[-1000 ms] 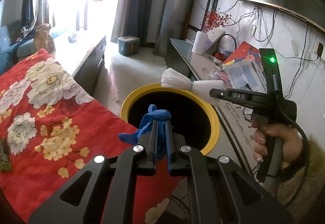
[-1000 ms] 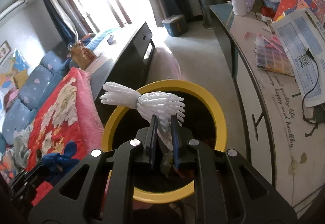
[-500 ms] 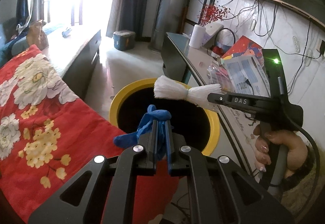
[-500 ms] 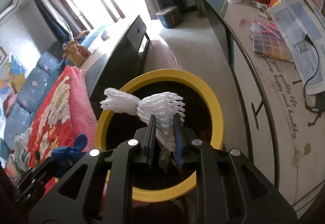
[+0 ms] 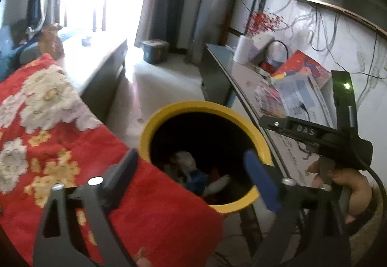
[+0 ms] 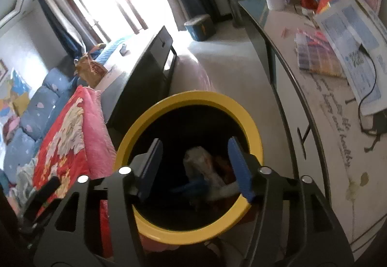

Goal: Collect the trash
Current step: 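Open both tools above the bin, dropping the glove and plastic hands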

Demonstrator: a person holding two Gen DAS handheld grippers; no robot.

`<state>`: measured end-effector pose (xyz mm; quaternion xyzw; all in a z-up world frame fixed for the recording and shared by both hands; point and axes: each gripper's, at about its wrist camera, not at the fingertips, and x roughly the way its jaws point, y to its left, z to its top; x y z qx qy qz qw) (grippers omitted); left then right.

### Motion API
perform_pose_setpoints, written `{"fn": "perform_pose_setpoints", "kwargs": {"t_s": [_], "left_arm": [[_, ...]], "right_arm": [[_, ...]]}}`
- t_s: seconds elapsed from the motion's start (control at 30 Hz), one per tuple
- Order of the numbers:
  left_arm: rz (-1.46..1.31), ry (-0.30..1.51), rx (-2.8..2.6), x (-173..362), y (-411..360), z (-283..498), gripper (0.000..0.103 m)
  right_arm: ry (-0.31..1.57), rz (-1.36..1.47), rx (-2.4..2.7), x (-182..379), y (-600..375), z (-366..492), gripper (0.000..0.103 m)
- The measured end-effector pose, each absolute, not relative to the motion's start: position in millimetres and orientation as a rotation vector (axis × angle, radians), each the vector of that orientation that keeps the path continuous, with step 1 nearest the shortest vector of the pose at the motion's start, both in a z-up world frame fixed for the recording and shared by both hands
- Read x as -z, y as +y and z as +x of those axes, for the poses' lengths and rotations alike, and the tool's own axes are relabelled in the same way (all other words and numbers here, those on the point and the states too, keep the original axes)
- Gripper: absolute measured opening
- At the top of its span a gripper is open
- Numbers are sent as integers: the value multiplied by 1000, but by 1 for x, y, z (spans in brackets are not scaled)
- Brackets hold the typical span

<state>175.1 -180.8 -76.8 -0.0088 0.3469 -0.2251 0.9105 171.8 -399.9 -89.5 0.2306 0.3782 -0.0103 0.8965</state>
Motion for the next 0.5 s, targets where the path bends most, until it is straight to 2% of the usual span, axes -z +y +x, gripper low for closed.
{"fn": "perform_pose_setpoints", "kwargs": {"t_s": [0.2, 0.5], "left_arm": [[-41, 682, 380, 65, -155, 165, 95], [-67, 627, 260, 52, -112, 149, 95]], "right_arm": [[738, 427, -16, 76, -383, 168, 66], [699, 358, -117, 59, -347, 162, 72]]}}
